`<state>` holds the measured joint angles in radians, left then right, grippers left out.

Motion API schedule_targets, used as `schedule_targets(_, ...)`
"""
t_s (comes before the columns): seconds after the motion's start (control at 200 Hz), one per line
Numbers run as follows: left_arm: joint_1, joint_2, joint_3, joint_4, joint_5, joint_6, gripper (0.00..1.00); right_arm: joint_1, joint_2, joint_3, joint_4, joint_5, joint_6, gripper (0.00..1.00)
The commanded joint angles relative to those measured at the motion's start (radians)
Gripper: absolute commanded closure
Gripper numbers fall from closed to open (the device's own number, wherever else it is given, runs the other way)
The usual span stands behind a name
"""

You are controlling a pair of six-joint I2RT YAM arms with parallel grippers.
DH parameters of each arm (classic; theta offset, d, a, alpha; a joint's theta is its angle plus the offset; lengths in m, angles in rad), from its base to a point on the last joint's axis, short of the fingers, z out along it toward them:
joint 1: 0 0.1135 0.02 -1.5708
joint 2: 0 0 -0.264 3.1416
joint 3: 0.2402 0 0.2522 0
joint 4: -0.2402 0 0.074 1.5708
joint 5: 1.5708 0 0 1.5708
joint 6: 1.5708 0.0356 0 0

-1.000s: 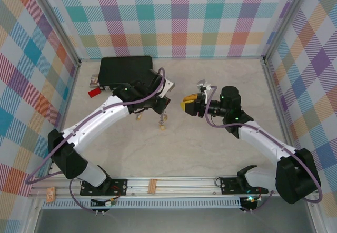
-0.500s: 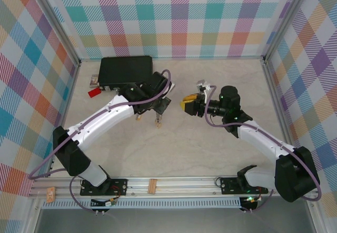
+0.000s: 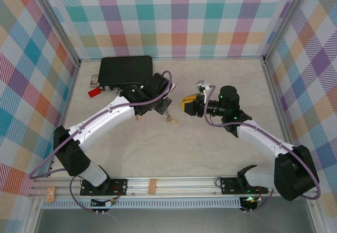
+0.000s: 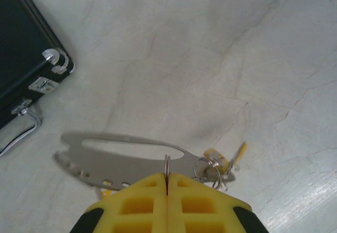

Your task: Put the keys on the keyring

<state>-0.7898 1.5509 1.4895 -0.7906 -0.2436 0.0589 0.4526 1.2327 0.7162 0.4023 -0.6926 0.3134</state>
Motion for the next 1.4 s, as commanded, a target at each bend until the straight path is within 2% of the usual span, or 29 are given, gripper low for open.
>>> schedule_targets(0.0, -0.011, -0.085, -0.069, 0.131, 0.04, 0.03, 1.0, 0.003, 0.007, 0.008, 0.023, -0.023, 0.013, 0.6)
schedule_targets(0.13, -0.011, -0.179, -0.192, 0.308, 0.098, 0.052, 1.0, 0.003, 0.009, 0.01, 0.023, -0.021, 0.018, 0.6)
schedule_targets(0.25, -0.008, -0.228, -0.237, 0.388, 0.145, 0.049, 1.0, 0.008, 0.013, 0.003, 0.025, -0.016, 0.022, 0.6)
schedule_targets(0.37, -0.004, -0.202, -0.189, 0.336, 0.166, 0.027, 1.0, 0.054, 0.029, 0.014, -0.01, -0.022, -0.019, 0.59)
schedule_targets(0.495, -0.003, -0.197, -0.173, 0.323, 0.24, 0.011, 1.0, 0.12, 0.055, 0.04, -0.088, 0.06, -0.106, 0.57)
schedule_targets(0.715, 0.021, -0.21, -0.17, 0.322, 0.354, -0.041, 1.0, 0.153, 0.098, 0.05, -0.087, 0.083, -0.122, 0.55)
schedule_targets(1.005, 0.054, -0.226, -0.182, 0.338, 0.478, -0.088, 1.0, 0.179, 0.101, 0.053, -0.143, 0.235, -0.16, 0.55)
schedule_targets(1.285, 0.075, -0.229, -0.193, 0.335, 0.509, -0.1, 1.0, 0.18, 0.045, 0.008, -0.131, 0.371, -0.168, 0.55)
schedule_targets(1.395, 0.075, -0.236, -0.209, 0.349, 0.511, -0.093, 1.0, 0.179, 0.022, -0.007, -0.116, 0.369, -0.179, 0.54)
